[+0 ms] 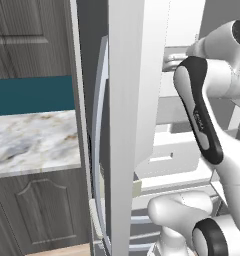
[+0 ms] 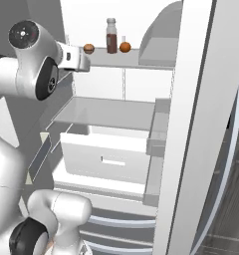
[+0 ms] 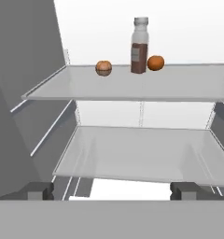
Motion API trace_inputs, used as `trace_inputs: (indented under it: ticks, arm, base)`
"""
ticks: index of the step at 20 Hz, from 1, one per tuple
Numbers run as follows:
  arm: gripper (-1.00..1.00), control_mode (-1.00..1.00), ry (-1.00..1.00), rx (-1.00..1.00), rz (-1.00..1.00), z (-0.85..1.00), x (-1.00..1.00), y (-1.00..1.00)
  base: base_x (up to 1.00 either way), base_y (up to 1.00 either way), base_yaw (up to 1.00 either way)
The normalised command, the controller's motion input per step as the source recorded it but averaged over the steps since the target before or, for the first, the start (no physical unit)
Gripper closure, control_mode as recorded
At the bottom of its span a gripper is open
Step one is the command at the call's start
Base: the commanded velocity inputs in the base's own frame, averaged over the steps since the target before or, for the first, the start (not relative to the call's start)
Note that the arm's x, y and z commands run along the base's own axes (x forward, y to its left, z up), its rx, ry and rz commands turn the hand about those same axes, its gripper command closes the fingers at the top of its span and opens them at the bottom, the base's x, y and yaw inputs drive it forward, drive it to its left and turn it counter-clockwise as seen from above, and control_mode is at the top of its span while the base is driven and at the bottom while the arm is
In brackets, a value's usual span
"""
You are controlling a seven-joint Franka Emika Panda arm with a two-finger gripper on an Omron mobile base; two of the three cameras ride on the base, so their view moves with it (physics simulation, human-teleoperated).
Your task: Pick the two tangerines from the fridge and place them on the plate next to the blender to make a fruit smoothie.
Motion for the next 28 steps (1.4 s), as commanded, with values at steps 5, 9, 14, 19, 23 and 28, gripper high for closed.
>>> trace_inputs:
  ticks: [5, 9, 14, 19, 23, 28]
  arm:
    - [-1.00, -1.00, 0.03, 0.02, 0.04, -0.01, 0.52, -0.06]
    - [-1.00, -1.00, 0.01, 0.03, 0.04, -0.08, 0.68, 0.03]
    - [-1.00, -1.00, 0.00, 0.00, 0.02, -0.11, 0.85, 0.15]
    - [-1.00, -1.00, 0.01, 0.00, 0.03, -0.04, 0.93, 0.18]
    - [-1.00, -1.00, 0.03, 0.00, 0.03, 0.00, 0.84, 0.14]
    - [-1.00, -1.00, 0.06, 0.00, 0.00, 0.00, 0.71, 0.17]
  base:
    - [0.00, 0.00, 0.00]
    - [0.00, 0.00, 0.00]
    - [0.00, 0.00, 0.00]
    - [0.00, 0.00, 0.00]
    - [0.00, 0.00, 0.00]
    - [0.00, 0.00, 0.00]
